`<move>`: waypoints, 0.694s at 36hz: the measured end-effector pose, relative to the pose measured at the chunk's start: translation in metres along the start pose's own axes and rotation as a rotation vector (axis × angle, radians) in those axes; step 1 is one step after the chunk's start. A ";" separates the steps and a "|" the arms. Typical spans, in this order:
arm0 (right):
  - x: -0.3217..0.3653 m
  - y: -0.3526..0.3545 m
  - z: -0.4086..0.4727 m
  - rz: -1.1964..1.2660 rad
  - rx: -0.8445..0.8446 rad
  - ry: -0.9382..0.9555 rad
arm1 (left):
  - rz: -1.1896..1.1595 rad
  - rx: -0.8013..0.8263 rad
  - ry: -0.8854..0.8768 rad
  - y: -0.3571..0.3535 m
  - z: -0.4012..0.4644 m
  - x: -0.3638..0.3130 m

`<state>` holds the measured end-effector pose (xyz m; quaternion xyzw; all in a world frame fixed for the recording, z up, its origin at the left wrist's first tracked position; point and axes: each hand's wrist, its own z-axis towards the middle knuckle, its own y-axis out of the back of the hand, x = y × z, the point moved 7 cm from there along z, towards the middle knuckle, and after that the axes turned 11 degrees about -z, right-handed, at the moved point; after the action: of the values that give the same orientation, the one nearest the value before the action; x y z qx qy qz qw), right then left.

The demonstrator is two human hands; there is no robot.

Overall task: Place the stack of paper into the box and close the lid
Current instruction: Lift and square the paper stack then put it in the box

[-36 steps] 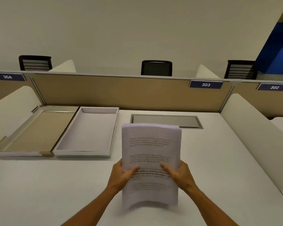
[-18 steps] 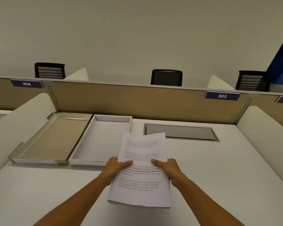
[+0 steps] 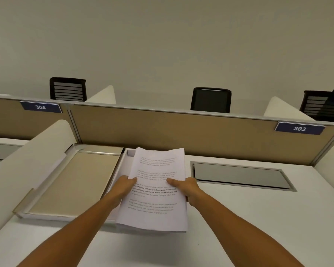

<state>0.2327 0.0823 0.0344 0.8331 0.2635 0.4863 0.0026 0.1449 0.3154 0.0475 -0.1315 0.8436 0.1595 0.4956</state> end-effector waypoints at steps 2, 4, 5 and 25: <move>0.006 -0.010 0.015 -0.011 0.024 -0.032 | 0.016 0.000 0.003 0.008 0.015 -0.004; 0.011 -0.021 0.029 0.002 0.069 -0.074 | 0.046 -0.001 -0.004 0.013 0.027 -0.007; 0.013 -0.027 0.036 0.023 0.095 -0.097 | 0.063 -0.003 -0.007 0.016 0.033 -0.008; -0.002 -0.076 0.111 0.047 0.091 -0.230 | 0.248 -0.105 0.055 0.039 0.116 0.027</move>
<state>0.2884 0.1747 -0.0454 0.8886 0.2638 0.3748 -0.0165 0.2099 0.3956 -0.0240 -0.0563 0.8571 0.2598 0.4412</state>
